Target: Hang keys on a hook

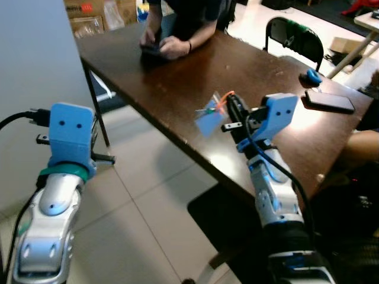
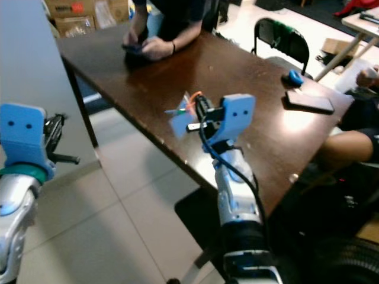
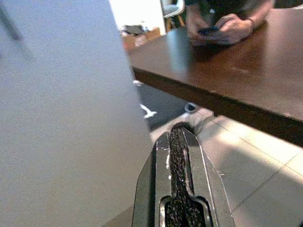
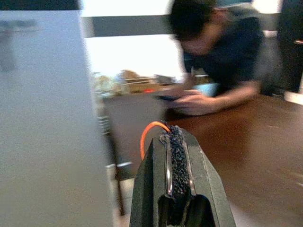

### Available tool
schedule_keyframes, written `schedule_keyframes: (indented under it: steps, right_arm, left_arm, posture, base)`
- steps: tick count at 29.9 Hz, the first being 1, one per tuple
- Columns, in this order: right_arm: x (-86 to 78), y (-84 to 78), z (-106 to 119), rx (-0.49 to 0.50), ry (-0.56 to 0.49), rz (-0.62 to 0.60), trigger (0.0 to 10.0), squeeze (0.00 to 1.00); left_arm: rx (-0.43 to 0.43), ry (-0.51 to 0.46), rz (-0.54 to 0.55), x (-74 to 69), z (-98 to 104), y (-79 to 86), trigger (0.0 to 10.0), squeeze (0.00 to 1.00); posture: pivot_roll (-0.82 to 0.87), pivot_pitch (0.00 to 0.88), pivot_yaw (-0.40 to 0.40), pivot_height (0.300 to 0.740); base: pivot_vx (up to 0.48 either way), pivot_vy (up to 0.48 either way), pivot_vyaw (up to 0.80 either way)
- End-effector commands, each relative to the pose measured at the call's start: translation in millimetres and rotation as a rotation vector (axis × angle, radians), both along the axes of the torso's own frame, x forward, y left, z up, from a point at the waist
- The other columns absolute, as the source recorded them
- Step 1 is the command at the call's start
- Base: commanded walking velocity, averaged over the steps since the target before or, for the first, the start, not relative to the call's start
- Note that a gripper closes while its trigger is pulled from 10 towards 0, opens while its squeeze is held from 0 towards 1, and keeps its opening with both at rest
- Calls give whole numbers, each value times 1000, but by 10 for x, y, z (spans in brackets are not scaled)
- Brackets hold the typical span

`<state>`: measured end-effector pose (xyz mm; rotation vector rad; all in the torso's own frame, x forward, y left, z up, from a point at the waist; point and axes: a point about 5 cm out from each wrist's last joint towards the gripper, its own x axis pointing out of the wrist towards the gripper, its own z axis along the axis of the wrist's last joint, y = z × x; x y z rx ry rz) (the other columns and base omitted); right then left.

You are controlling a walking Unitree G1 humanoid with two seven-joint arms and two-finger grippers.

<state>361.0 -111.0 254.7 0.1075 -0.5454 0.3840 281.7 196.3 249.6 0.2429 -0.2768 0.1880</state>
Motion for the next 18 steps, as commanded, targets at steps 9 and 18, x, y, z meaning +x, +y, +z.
schedule_keyframes:
  steps: [9, 18]
  right_arm:
    - [2, 3, -5, -12, 3, -1, 10000, 0]
    - [14, 4, 3, -9, 6, -4, 10000, 0]
  left_arm:
    - [13, 10, -9, -5, -19, -4, 10000, 0]
    - [25, 9, -17, -5, -14, -17, 10000, 0]
  posture:
    - [203, 113, 18, 740]
    - [207, 109, 18, 740]
  base:
    - [-251, 0, 233]
    - [0, 0, 800]
